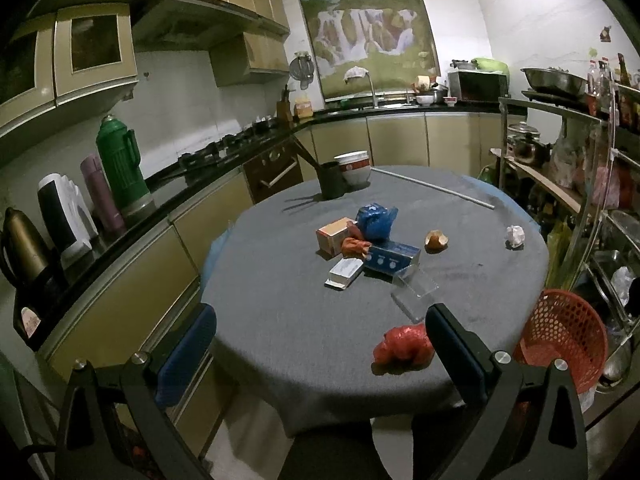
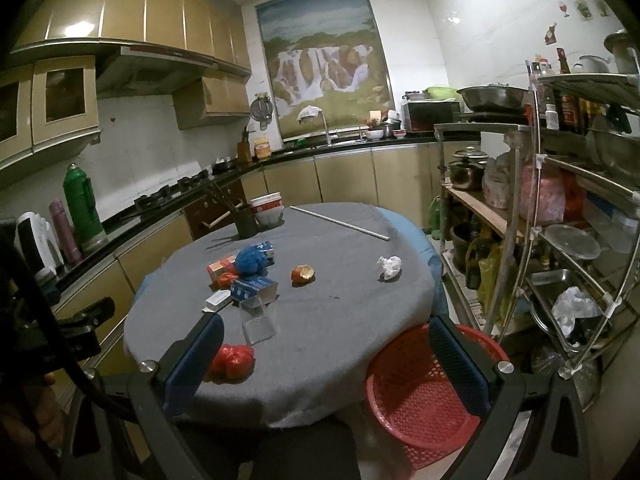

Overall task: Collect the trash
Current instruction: 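Move both tools toward the table, approaching the tissue and red bag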

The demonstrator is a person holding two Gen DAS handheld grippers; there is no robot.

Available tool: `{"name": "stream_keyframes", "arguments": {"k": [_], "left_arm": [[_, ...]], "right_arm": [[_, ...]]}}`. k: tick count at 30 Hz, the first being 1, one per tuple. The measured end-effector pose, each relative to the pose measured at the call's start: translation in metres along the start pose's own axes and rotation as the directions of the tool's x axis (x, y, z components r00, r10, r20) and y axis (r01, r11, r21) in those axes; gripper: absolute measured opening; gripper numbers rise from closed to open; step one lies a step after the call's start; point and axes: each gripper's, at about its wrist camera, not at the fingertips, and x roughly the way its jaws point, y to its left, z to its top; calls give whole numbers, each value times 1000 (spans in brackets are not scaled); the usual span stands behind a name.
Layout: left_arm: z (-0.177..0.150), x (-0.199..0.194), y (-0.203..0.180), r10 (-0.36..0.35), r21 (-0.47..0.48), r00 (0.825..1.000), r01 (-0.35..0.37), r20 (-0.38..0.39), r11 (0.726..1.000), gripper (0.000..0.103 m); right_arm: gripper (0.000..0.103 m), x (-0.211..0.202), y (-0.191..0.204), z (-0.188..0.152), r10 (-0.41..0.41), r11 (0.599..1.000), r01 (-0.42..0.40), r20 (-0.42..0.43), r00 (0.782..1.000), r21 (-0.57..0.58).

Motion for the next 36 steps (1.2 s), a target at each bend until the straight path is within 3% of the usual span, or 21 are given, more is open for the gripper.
{"name": "stream_keyframes", "arguments": {"k": [36], "left_arm": [[-10, 19, -4, -15, 19, 998, 16, -68, 1000, 103]], "right_arm": [[103, 19, -11, -5, 25, 997, -21, -63, 998, 70]]}}
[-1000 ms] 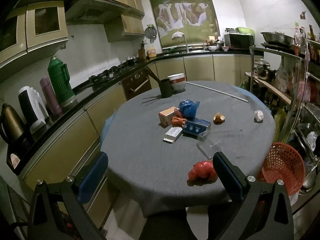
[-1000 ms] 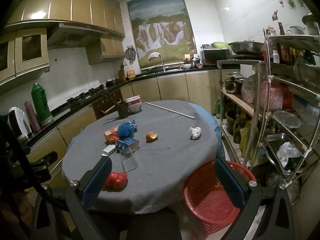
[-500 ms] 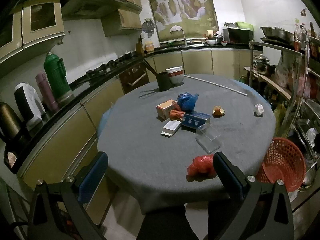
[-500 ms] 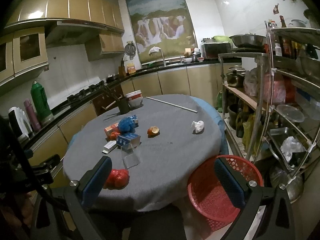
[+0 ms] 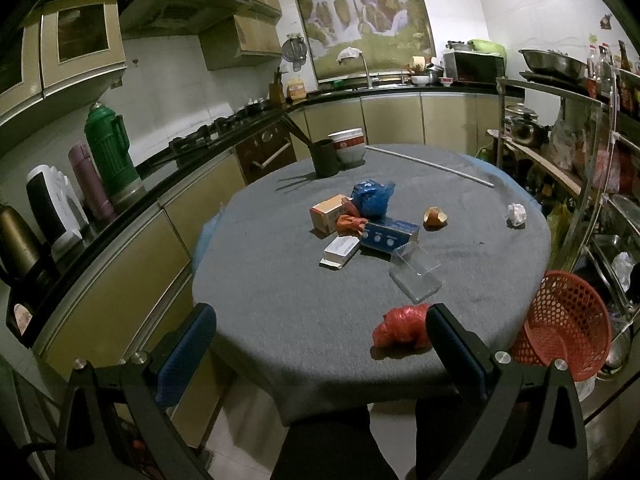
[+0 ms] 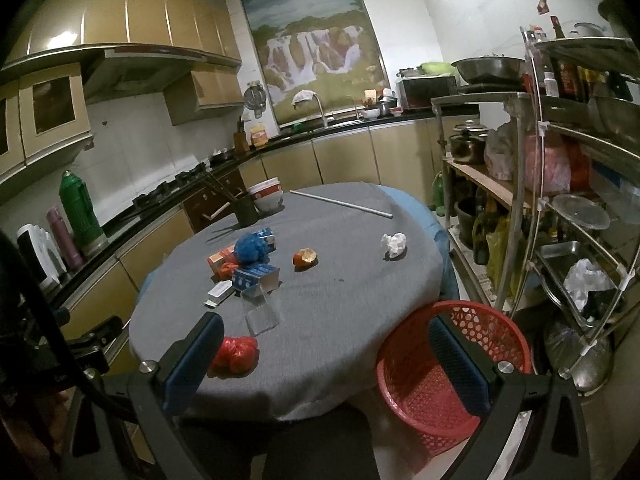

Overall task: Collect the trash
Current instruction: 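Move both tools toward the table, approaching the tissue and red bag, then grasp the white tissue with the right gripper while the left gripper grasps the red bag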

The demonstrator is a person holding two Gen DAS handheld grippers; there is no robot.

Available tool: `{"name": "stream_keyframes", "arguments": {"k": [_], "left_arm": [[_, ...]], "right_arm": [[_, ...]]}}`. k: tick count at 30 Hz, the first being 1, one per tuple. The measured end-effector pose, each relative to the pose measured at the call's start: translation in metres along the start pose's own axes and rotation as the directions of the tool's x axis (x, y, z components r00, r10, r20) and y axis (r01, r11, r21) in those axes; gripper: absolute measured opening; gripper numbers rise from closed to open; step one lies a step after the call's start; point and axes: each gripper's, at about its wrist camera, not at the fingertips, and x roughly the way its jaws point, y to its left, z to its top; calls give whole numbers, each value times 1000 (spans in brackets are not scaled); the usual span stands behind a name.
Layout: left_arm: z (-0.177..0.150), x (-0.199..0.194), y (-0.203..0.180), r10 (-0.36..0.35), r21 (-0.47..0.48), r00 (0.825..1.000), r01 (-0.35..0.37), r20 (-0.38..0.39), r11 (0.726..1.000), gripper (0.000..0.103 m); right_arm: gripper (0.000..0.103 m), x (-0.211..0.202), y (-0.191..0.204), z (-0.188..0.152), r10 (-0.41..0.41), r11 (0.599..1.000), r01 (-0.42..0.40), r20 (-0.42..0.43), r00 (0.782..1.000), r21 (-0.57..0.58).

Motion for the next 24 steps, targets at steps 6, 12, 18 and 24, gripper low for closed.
{"name": "stream_keyframes", "arguments": {"k": [6, 12, 18, 24], "left_arm": [[-2, 2, 0, 0, -1, 1000, 0, -1, 1000, 103], [-3, 2, 0, 0, 1, 1000, 0, -1, 1000, 103], [-5, 5, 0, 0, -1, 1000, 0, -5, 1000, 103], [-7, 8, -1, -1, 5, 1000, 1, -23, 1000, 103]], "right_arm": [[103, 1, -1, -1, 4, 1000, -4, -5, 1000, 6], [103, 2, 0, -3, 6, 1000, -6, -8, 1000, 7], [103, 3, 0, -6, 5, 1000, -5, -12, 1000, 10], [103, 6, -1, -7, 5, 1000, -5, -19, 1000, 21]]}}
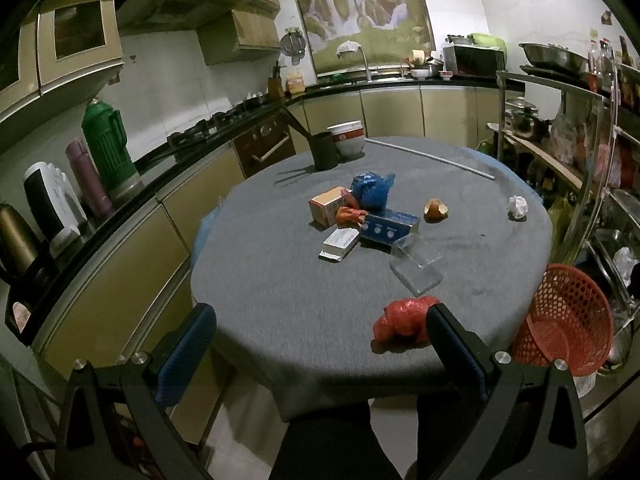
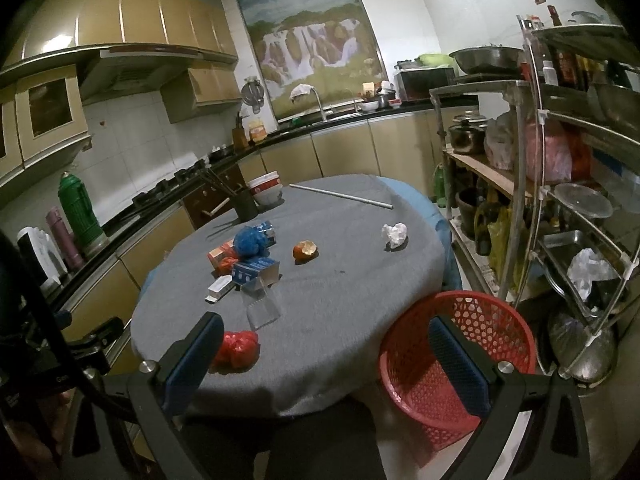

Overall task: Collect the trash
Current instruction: 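Grasp the white tissue with the right gripper while the left gripper grasps the red bag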

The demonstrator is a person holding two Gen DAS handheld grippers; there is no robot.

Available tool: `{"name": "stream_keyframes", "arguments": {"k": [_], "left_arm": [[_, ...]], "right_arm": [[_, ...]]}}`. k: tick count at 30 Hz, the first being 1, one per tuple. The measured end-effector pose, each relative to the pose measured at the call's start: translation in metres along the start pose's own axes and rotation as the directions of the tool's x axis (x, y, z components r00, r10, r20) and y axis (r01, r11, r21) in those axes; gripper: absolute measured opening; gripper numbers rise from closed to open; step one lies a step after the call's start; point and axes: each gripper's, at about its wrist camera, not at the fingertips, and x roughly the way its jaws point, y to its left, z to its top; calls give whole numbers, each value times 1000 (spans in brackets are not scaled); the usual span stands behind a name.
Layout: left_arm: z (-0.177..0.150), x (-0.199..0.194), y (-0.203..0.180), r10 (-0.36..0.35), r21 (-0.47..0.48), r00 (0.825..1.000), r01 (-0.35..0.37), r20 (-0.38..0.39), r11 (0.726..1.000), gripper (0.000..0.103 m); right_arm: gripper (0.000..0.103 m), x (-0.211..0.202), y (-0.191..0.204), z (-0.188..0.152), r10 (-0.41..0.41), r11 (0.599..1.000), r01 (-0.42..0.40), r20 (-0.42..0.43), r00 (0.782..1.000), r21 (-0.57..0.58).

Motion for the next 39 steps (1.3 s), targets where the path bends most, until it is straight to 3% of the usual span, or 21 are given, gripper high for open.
{"name": "stream_keyframes", "arguments": {"k": [6, 11, 19, 23, 28, 33, 36, 39], "left_arm": [[1, 8, -3, -5, 11, 1000, 5, -31, 1000, 103], [0, 29, 0, -29, -7, 995, 29, -100, 1000, 103], [-12, 83, -2, -109, -38, 969, 103, -220, 994, 103], [-9, 106, -17, -208, -35, 947, 205, -247, 978, 103], [1, 132, -38, -342, -55, 898, 340, -277, 939, 103], [2, 163, -55, -400, -83, 856, 396, -328, 914, 102], [-1, 178, -61, -425, -89, 831, 423, -359, 902, 84], [-5, 189, -64, -441, -97, 810, 440, -386, 893, 72]], "right_arm": [[103, 4, -4, 0, -2, 1000, 3, -13, 1000, 13], [103, 12, -9, 3, -4, 1000, 4, -24, 1000, 25], [103, 43, -30, 5, -36, 998, 39, -64, 997, 43], [103, 71, -47, 15, -47, 997, 53, -103, 994, 54], [103, 130, -72, 50, -3, 995, 20, -163, 987, 97], [103, 207, -97, 84, 56, 984, -12, -246, 968, 177], [102, 248, -111, 97, 46, 976, 18, -285, 958, 216], [92, 290, -129, 108, 28, 963, 58, -313, 949, 263]]}}
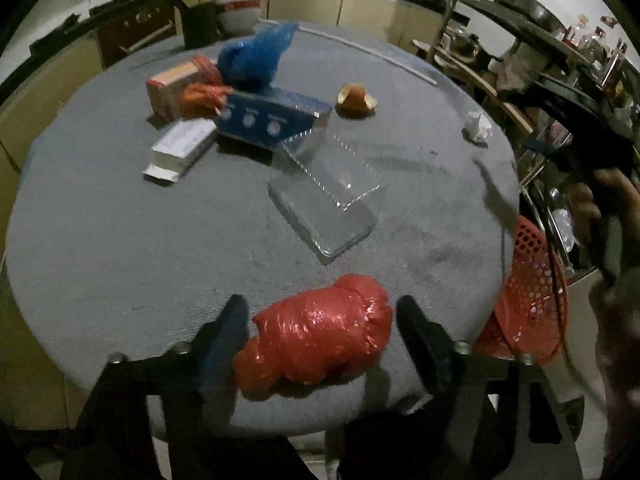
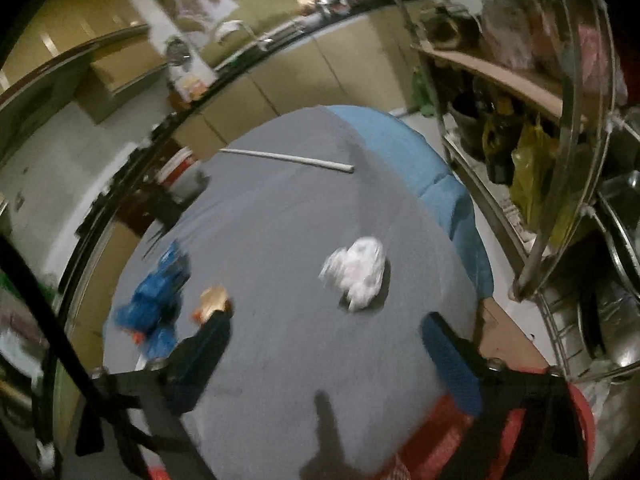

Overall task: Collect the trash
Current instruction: 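Grasp the white tissue with the right gripper while the left gripper grasps the red bag, then carry both items over the red basket and open both grippers to drop them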

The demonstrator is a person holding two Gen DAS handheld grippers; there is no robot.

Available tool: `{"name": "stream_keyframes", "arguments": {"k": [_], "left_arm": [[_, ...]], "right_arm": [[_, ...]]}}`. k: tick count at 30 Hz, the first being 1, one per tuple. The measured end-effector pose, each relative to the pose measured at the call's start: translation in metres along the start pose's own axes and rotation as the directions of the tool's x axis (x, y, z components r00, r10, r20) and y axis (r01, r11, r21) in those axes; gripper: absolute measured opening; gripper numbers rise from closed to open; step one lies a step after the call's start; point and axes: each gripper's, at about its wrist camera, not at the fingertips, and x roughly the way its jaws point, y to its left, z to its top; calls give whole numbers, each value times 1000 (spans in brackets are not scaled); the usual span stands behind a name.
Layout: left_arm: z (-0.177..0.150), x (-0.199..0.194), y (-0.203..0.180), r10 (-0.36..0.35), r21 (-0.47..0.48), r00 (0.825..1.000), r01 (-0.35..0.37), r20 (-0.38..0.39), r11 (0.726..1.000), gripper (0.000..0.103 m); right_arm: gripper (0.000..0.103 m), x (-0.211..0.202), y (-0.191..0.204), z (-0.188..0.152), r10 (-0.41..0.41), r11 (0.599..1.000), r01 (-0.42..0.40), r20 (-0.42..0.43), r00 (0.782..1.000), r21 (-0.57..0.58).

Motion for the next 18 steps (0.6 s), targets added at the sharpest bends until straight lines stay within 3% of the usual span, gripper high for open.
{"name": "stream_keyframes", "arguments": {"k": [3, 7, 9, 10, 11, 15, 18], "left_arm": [[3, 7, 5, -44, -20, 999, 43, -7, 999, 68], [4, 8, 6, -52, -5, 999, 52, 15, 999, 66], [3, 7, 7, -61, -5, 998, 61, 29, 998, 64], [3, 7, 7, -64, -6, 997, 64, 34, 998, 62], [4, 6, 8, -66, -6, 997, 66, 39, 998, 62], [6, 0, 5, -63, 18, 995, 62, 77, 998, 60], [9, -11, -2, -81, 41, 990, 77, 117, 996, 60]], "right_arm": [[86, 32, -7, 17, -36, 999, 37, -28, 999, 34], [65, 66, -14, 26, -98, 994, 102, -73, 992, 47], [61, 73, -11, 27, -124, 992, 125, -50, 991, 27], [43, 75, -8, 27, -126, 992, 127, -54, 991, 18], [39, 78, -6, 27, -119, 993, 120, -65, 991, 10], [39, 71, 1, 18, -116, 992, 114, -26, 993, -43], [39, 48, -1, 6, -42, 998, 42, 15, 999, -44]]}}
